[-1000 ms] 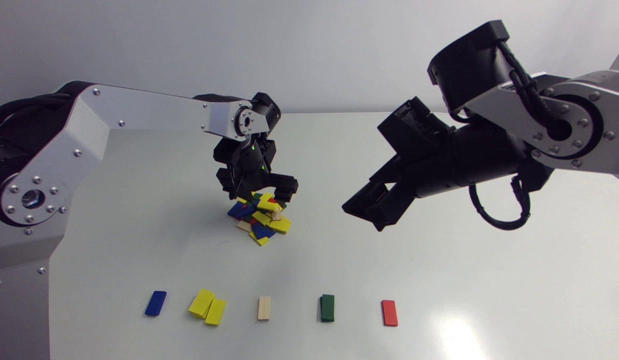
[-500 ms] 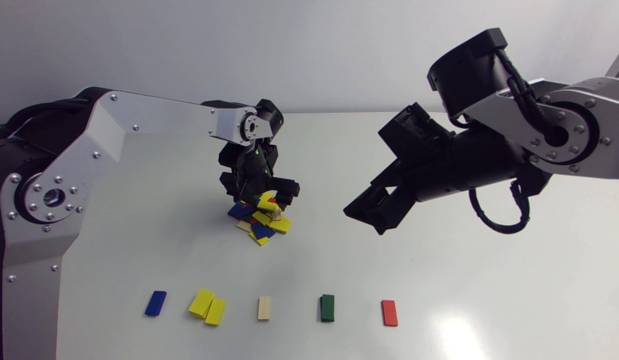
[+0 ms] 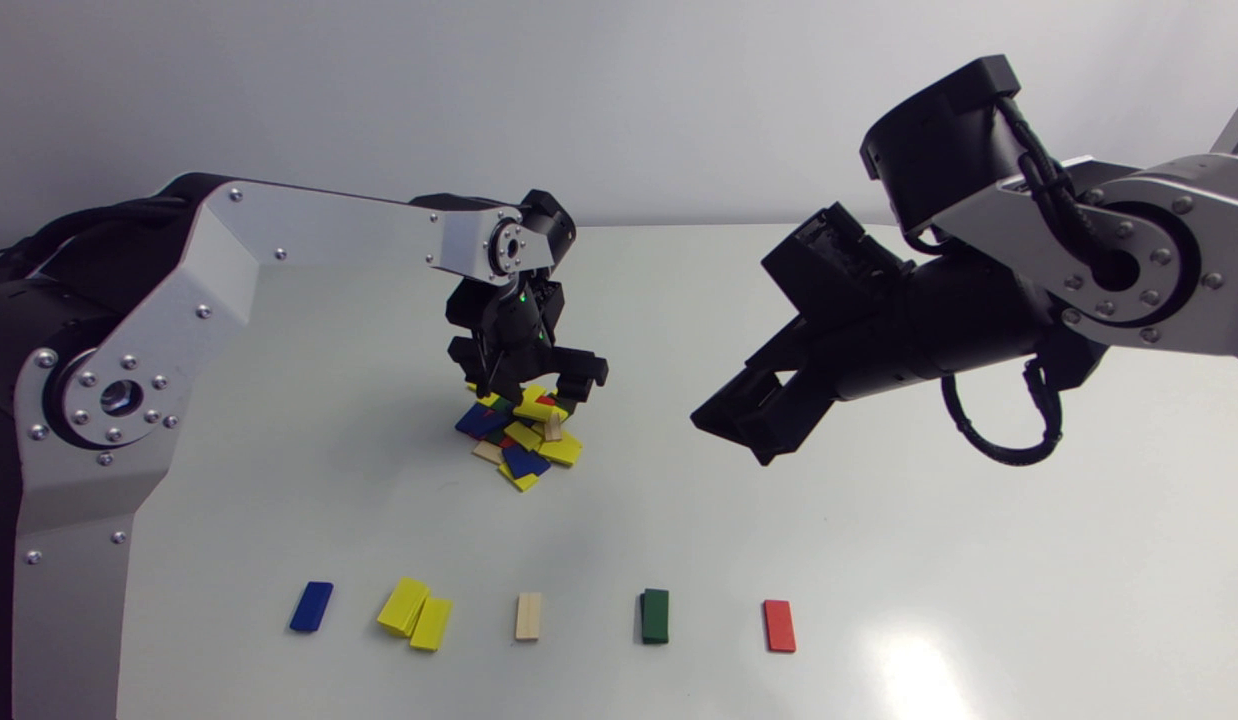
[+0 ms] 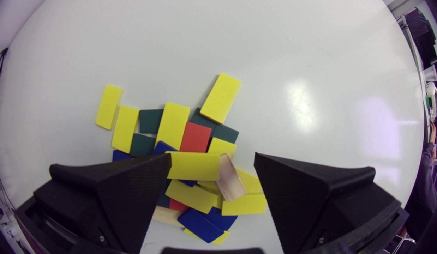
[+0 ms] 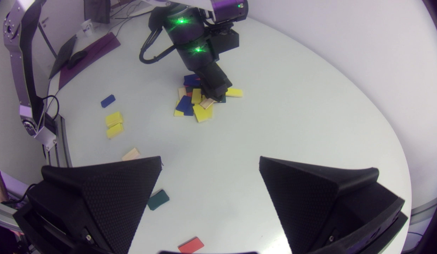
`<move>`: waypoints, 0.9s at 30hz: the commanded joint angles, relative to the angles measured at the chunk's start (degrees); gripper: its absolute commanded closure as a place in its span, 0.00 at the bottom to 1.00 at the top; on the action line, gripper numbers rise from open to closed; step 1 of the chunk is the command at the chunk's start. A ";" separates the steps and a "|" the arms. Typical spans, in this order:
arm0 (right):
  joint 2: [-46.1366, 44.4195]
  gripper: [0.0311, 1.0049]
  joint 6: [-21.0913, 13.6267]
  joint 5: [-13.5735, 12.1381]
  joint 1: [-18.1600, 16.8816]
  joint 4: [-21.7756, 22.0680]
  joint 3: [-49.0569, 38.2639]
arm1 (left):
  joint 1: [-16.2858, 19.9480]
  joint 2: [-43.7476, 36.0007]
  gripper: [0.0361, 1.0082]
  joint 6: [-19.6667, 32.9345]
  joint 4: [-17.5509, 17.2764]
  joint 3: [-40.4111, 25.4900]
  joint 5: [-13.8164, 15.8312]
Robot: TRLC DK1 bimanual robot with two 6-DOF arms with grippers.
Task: Take domino bricks one by one from the mixed stack on the table and place each onto the existing stack of the same color.
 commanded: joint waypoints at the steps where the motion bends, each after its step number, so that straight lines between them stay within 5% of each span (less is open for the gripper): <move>1: -0.47 0.04 0.45 0.23 -0.27 0.09 -1.47 | 0.19 2.01 0.19 -1.68 -0.80 1.29 -0.24; 27: -0.12 0.04 0.02 0.06 -0.27 0.27 -1.82 | 0.36 -1.50 0.09 -1.42 -1.42 2.00 -0.32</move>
